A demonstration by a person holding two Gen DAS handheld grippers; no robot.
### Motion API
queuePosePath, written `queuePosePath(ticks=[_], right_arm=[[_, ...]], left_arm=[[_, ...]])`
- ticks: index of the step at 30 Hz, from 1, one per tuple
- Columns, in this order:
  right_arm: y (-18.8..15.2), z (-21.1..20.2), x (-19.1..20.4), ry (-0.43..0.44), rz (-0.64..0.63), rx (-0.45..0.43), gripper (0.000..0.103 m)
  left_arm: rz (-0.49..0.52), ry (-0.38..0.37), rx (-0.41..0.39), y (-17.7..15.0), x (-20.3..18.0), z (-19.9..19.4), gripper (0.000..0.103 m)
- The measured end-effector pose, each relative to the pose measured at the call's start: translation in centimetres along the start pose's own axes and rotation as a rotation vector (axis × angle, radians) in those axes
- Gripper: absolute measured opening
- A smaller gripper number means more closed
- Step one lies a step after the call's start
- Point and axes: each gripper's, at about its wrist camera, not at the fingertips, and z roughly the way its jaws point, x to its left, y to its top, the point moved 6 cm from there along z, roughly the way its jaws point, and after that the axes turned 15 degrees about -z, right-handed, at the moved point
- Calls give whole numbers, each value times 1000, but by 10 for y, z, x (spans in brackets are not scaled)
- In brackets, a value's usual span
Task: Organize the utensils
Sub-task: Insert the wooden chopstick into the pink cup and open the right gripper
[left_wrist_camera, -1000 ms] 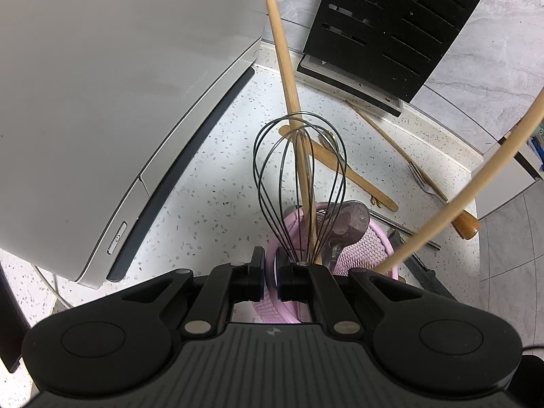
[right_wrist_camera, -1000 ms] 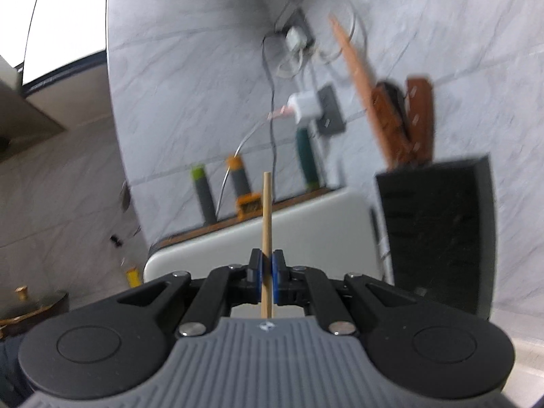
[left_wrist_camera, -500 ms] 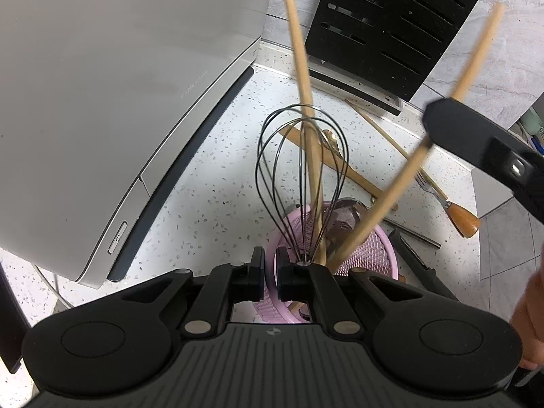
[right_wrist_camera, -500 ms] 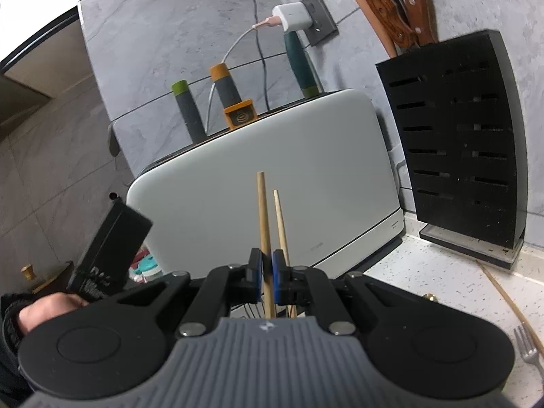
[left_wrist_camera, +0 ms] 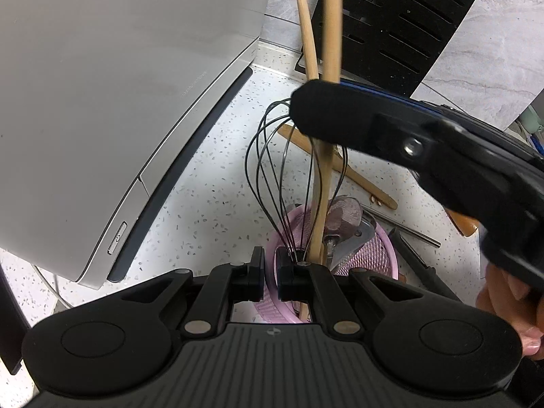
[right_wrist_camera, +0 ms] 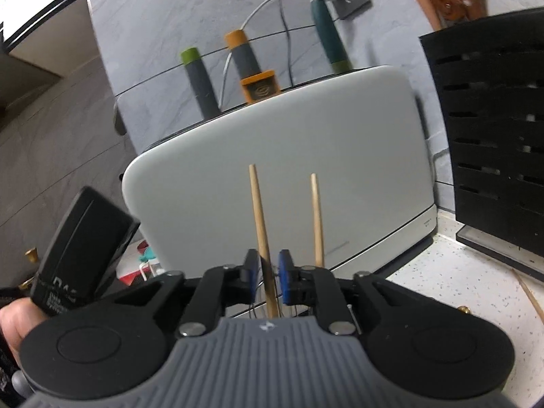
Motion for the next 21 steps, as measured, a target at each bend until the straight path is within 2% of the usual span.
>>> queuePosePath(ticks=[8,12,15,19,21], right_arm=[[7,-35,-10,7,2,-37,22],[3,-54,-29,-45,6,-23,24],[-7,-61,-46,-124,-21,44,24],[-37,-56,-69,-232,-67,217,25],[-54,-51,-76,-248,-93,292,25]], left_arm=[[0,3,-2,1,0,-1,7],[0,6,-4,1,-1,-1,7],[0,7,-4,0,-2,-1,7],[-2,4,-2,0,-2,-1,7],[-3,5,-2,0,-2,-1,7]])
